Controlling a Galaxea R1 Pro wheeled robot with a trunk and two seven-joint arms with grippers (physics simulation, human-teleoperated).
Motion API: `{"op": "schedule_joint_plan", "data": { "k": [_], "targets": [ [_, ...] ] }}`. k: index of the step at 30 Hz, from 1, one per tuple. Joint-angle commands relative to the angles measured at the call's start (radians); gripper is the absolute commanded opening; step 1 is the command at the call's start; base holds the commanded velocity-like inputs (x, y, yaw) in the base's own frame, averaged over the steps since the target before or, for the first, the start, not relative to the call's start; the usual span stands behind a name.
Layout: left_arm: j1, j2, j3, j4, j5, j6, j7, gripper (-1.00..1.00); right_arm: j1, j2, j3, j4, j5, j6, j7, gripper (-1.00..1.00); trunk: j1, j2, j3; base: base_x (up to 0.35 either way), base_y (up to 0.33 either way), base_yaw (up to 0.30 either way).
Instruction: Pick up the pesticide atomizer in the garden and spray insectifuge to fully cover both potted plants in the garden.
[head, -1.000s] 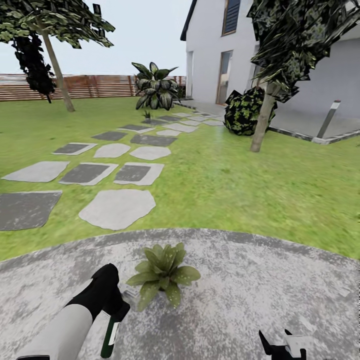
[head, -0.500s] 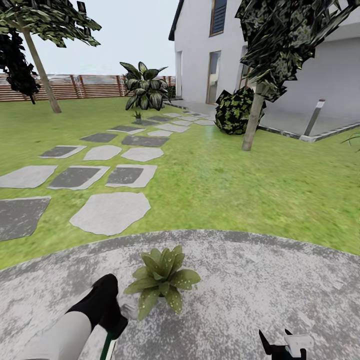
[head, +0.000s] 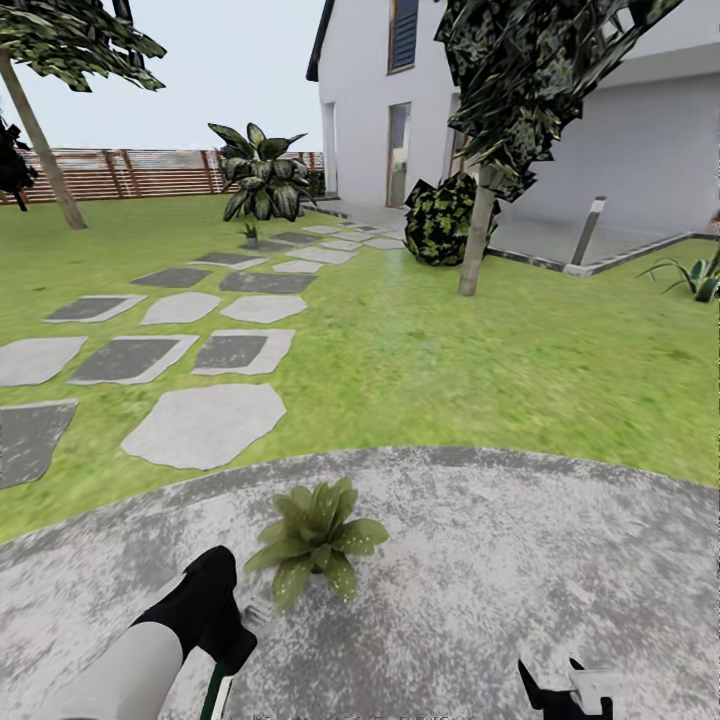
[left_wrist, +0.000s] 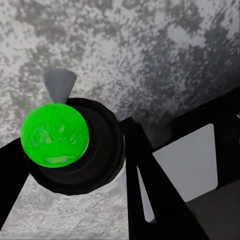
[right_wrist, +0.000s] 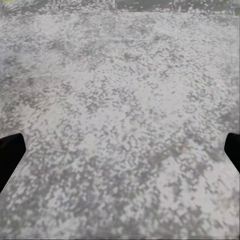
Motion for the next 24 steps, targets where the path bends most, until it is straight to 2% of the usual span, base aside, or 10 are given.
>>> {"op": "schedule_joint_plan", "data": {
  "k": [1, 5, 8, 15, 24],
  "targets": [
    [-0.001, 0.0, 0.004, -0.002, -0.009, 0.004, -0.01, -1.0, -0.001, 0.001, -0.008, 0.0, 0.005, -0.003, 0.007, 1.0, -0.001, 0.0, -0.001, -0.192, 0.205, -0.015],
    [-0.013, -0.009, 0.004, -0.005, -0.008, 0.003, -0.01, -1.0, -0.001, 0.0, -0.011, 0.0, 0.003, -0.003, 0.007, 1.0, -0.001, 0.0, -0.001, -0.055, 0.139, -0.001],
    [-0.014, -0.006, 0.004, -0.006, -0.008, 0.003, -0.011, -1.0, -0.001, 0.0, -0.011, 0.0, 0.003, -0.003, 0.007, 1.0, -0.001, 0.0, -0.001, -0.001, 0.004, 0.0],
    [-0.012, -0.011, 0.003, -0.104, -0.008, 0.005, -0.013, -1.0, -0.001, 0.0, -0.011, 0.0, 0.003, -0.003, 0.007, 1.0, -0.001, 0.0, -0.001, 0.0, 0.0, -0.015],
    [-0.011, -0.015, 0.0, -0.11, -0.009, 0.01, -0.013, -1.0, -0.001, 0.0, -0.011, 0.001, 0.003, -0.003, 0.007, 1.0, -0.001, 0.0, -0.001, 0.0, 0.014, -0.259]
  ]
}}
